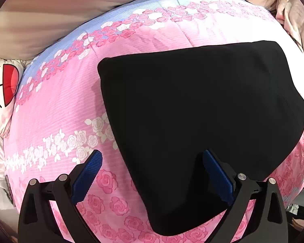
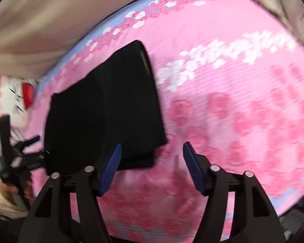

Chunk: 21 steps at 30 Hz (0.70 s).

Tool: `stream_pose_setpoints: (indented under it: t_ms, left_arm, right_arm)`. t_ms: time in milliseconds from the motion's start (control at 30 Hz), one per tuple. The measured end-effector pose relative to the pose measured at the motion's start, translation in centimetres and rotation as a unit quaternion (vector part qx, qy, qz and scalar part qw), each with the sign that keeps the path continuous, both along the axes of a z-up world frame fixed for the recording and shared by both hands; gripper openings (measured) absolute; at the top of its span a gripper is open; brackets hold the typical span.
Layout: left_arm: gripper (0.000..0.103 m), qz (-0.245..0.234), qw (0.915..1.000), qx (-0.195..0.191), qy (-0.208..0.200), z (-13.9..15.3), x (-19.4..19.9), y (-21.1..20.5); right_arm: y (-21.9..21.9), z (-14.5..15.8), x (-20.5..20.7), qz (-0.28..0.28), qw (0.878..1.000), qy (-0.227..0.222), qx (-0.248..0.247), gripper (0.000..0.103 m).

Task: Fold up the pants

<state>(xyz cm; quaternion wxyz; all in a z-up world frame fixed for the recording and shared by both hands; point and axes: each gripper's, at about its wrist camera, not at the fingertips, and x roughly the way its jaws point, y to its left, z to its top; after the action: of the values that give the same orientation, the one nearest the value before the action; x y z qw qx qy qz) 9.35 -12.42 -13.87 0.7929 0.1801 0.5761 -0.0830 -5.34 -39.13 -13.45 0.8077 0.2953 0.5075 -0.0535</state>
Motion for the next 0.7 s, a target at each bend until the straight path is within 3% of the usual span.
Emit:
stream_pose_setpoints:
  t_ms: [67,133,200,233,267,300,367,433,500,567,700]
  left_arm:
    - [0.098,0.001,1.0000,0.003,0.007,-0.3,-0.3,0.1]
    - [0.098,0.005,0.9999,0.009,0.011,-0.7,-0.3,0.3]
    - [0.098,0.006,0.9998,0.014,0.014,-1.1,-0.5,0.6]
    - [0.098,0.005,0.9997,0.018,0.013,-1.1,-0.6,0.6]
    - [0.098,0.003,0.9997,0.020,0.012,-1.1,-0.9,0.7]
    - [0.098,-0.001,0.9996,0.025,0.010,-1.0,-1.1,0.7]
    - [0.098,-0.011,0.9994,0.033,0.006,-1.0,-1.4,0.8]
    - [0.098,-0.015,0.9994,0.030,0.005,-1.0,-1.6,1.1]
    - [0.098,-0.009,0.9997,0.018,0.013,-1.3,-1.6,1.4]
    - [0.098,-0.003,0.9998,0.013,0.016,-1.2,-1.4,1.6]
    - [0.098,-0.007,0.9998,0.019,0.008,-1.1,-1.7,1.3]
  right_arm:
    - [-0.3,-1.3,0.4,-0.013,0.999,-0.001,0.052,0.059]
    - [0.4,-1.8,1.1,-0.007,0.999,0.009,0.033,0.038]
    - [1.2,-1.1,1.1,0.011,1.000,0.013,0.020,0.027]
    - [1.6,-0.1,0.9,0.024,0.999,0.012,0.019,0.019]
    - [2.0,0.9,0.5,0.030,0.999,0.007,0.023,0.017]
    - [2.6,2.4,-0.1,0.041,0.999,-0.001,0.028,0.006]
    - [3.4,3.6,-1.0,0.057,0.998,-0.009,0.009,0.006]
    - [3.7,0.7,-1.3,0.061,0.997,0.032,-0.032,0.009]
    - [3.2,-1.8,-1.6,0.041,0.997,0.060,-0.018,0.014]
    - [3.0,-0.5,-2.1,0.013,0.999,0.038,-0.014,0.016]
    - [3.8,3.9,-3.1,0.005,0.994,0.017,-0.106,0.025]
